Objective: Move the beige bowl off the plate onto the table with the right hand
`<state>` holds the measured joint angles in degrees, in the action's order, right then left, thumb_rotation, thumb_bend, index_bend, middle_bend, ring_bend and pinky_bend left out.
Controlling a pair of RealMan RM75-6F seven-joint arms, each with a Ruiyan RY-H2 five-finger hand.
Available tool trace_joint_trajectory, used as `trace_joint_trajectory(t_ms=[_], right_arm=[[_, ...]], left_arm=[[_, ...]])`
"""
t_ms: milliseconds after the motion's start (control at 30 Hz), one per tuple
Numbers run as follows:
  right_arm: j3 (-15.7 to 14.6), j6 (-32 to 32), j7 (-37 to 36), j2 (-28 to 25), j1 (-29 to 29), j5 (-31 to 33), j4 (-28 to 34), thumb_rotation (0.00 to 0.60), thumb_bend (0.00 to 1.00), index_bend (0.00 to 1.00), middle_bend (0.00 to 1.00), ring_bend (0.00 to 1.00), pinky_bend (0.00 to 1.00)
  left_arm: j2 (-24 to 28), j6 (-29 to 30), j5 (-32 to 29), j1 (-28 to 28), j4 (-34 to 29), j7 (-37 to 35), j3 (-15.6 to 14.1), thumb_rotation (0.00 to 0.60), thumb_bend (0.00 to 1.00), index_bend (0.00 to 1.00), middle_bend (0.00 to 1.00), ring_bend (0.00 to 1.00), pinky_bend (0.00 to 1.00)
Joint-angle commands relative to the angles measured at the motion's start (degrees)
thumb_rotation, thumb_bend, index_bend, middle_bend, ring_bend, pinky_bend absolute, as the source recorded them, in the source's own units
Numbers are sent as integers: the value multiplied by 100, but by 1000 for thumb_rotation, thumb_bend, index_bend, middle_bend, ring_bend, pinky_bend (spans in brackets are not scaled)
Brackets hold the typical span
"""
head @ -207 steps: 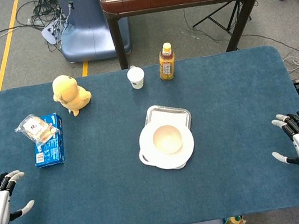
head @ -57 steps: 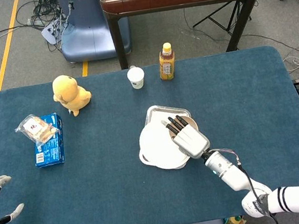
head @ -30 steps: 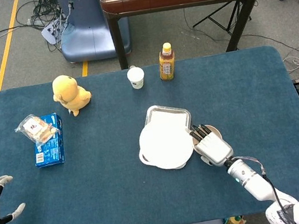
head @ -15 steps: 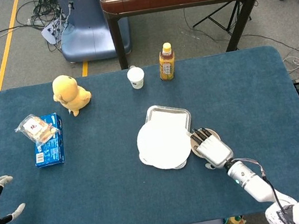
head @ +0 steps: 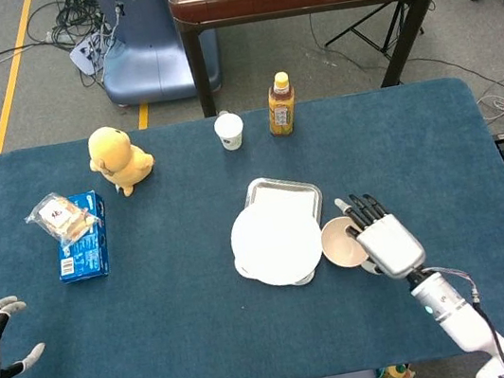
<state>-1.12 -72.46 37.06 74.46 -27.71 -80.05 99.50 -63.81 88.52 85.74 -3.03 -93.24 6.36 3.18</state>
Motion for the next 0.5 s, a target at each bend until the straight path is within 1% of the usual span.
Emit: trace_joint_trajectory(t_ms=[33, 133, 267, 500], right_arm=[[-94, -609, -174, -299, 474, -218, 214, 600, 106, 398, 81, 0, 105], [-172, -1053, -372, -457, 841, -304, 250, 600, 106, 398, 84, 0, 105], [-244, -1412, -607, -571, 1221, -307, 209, 600, 106, 398, 86, 0, 105], [-228, -1721, -1220, -603, 1676, -245, -84, 600, 106, 398, 96, 0, 105]], left_arm=[[-31, 15, 58, -13, 32, -3, -9, 600, 110, 350, 282, 167, 360], [-95, 19, 156, -40, 111, -6, -33, 600, 110, 359, 285, 168, 360], [-165, -24, 205, -79, 190, 15, -51, 600, 110, 363, 294, 170, 360], [-239, -27, 267, -110, 260, 39, -67, 600, 110, 371, 303, 172, 360]])
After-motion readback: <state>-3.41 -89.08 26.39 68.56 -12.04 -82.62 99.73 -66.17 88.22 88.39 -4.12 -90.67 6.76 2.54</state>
